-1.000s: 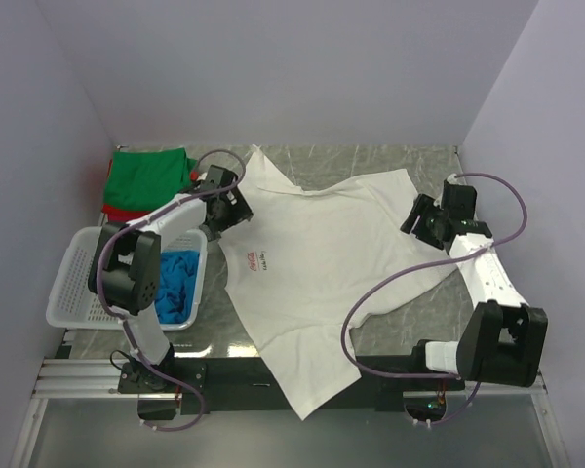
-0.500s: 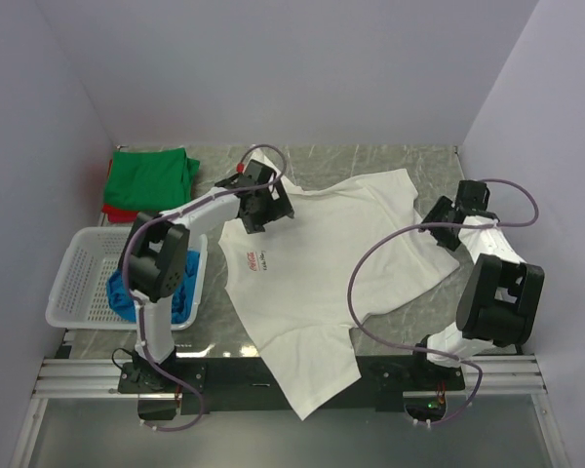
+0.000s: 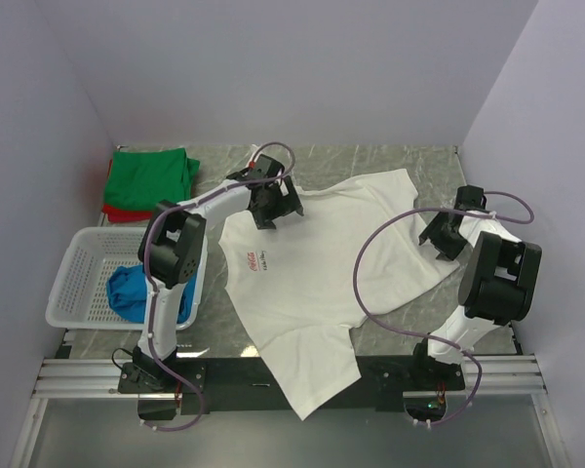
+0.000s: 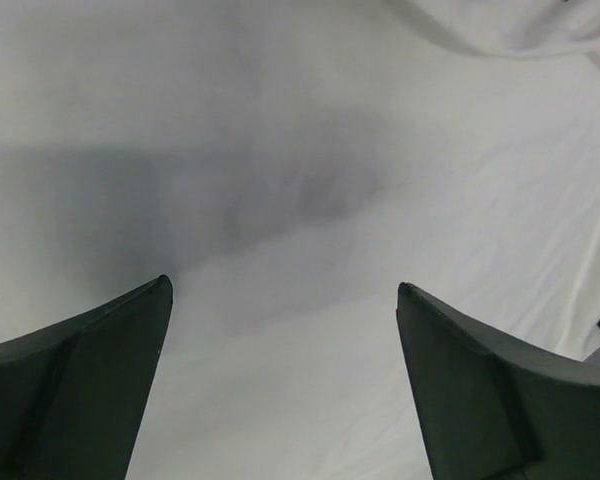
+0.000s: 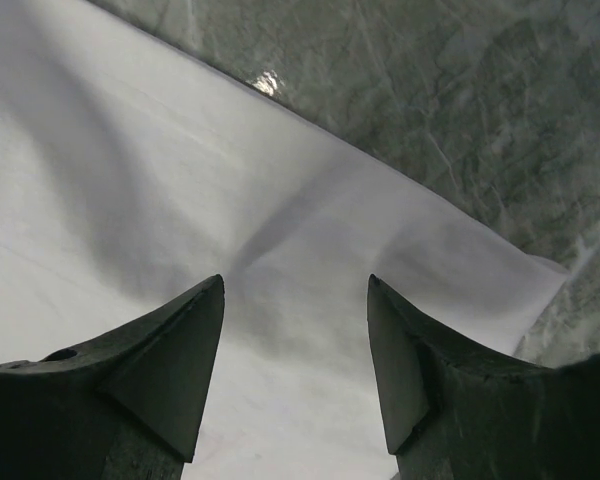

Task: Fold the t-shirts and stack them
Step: Flatten the tshirt out

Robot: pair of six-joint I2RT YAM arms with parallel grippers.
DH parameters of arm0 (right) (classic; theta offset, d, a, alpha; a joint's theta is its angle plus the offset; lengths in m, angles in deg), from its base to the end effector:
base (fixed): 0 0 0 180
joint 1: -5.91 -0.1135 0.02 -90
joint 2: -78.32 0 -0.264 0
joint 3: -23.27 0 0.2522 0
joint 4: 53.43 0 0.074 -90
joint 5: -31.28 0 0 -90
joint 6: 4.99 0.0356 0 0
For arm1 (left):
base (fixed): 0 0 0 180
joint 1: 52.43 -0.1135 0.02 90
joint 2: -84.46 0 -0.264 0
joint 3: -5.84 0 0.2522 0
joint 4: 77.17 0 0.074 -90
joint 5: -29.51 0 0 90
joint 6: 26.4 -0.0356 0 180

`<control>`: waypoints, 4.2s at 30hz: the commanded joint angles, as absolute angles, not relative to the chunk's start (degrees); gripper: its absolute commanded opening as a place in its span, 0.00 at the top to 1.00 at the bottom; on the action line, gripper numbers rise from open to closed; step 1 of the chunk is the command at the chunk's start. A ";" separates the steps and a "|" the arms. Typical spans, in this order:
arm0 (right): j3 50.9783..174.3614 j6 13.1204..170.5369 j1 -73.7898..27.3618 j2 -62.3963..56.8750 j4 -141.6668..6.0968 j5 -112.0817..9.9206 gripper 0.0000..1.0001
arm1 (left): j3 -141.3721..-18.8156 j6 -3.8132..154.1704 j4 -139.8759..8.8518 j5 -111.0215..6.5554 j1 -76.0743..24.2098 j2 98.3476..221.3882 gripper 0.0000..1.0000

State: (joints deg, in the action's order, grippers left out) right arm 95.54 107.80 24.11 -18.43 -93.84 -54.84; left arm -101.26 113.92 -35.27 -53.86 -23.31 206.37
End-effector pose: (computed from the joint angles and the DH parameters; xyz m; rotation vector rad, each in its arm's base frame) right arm 0.3114 -0.0999 0.1720 0.9277 2.5401 0.1156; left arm 0.4028 -0.2291 0.1817 -0.4501 2.6587 -0.6352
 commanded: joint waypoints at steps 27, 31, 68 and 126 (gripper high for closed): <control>85.82 108.83 21.56 -15.98 -99.97 -63.56 0.37 | -116.36 109.40 -38.01 -43.80 -31.42 220.16 0.01; 85.20 109.45 21.21 -15.55 -101.29 -61.71 0.39 | -121.29 108.86 -35.64 -43.44 -32.74 223.59 0.01; 102.60 107.87 13.30 1.14 -107.53 -55.74 0.37 | -97.17 102.08 -34.16 -63.91 -25.37 180.29 0.01; 91.00 104.87 8.29 18.55 -108.23 -50.11 0.38 | -46.52 149.55 -22.01 -69.55 23.77 164.89 0.48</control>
State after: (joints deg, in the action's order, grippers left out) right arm 92.37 105.48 8.68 16.72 -108.62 -49.18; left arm -49.57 147.30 -17.17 -72.18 23.66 164.58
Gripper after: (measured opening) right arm 0.621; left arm 0.539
